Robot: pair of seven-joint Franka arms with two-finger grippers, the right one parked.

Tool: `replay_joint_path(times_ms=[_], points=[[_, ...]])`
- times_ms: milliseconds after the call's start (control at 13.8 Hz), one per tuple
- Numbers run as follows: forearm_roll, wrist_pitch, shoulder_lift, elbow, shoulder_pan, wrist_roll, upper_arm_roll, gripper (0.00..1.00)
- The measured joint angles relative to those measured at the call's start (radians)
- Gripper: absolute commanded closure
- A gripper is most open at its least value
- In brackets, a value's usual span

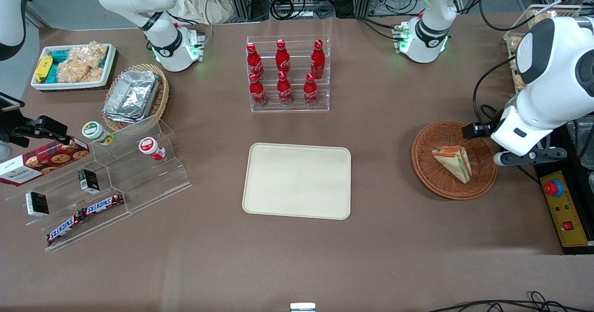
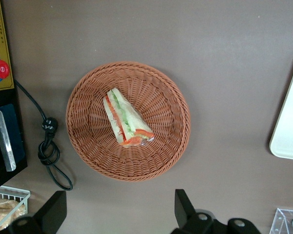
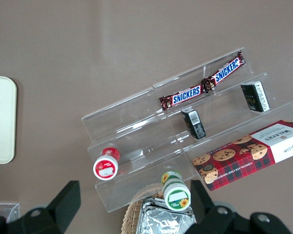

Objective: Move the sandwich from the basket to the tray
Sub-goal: 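Lower the open left gripper over the sandwich in the wicker basket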

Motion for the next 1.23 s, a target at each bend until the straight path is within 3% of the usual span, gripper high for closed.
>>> replay_joint_path(times_ms=[580, 870, 1232], points=[[-0.004, 0.020, 0.030, -0.010, -0.008, -0.305, -0.004, 0.01], [-0.009, 0.292, 0.049, -0.211, 0.029, -0.562, 0.006, 0.01], [-0.015, 0.665, 0.055, -0.480, 0.107, -0.615, 0.010, 0.01]])
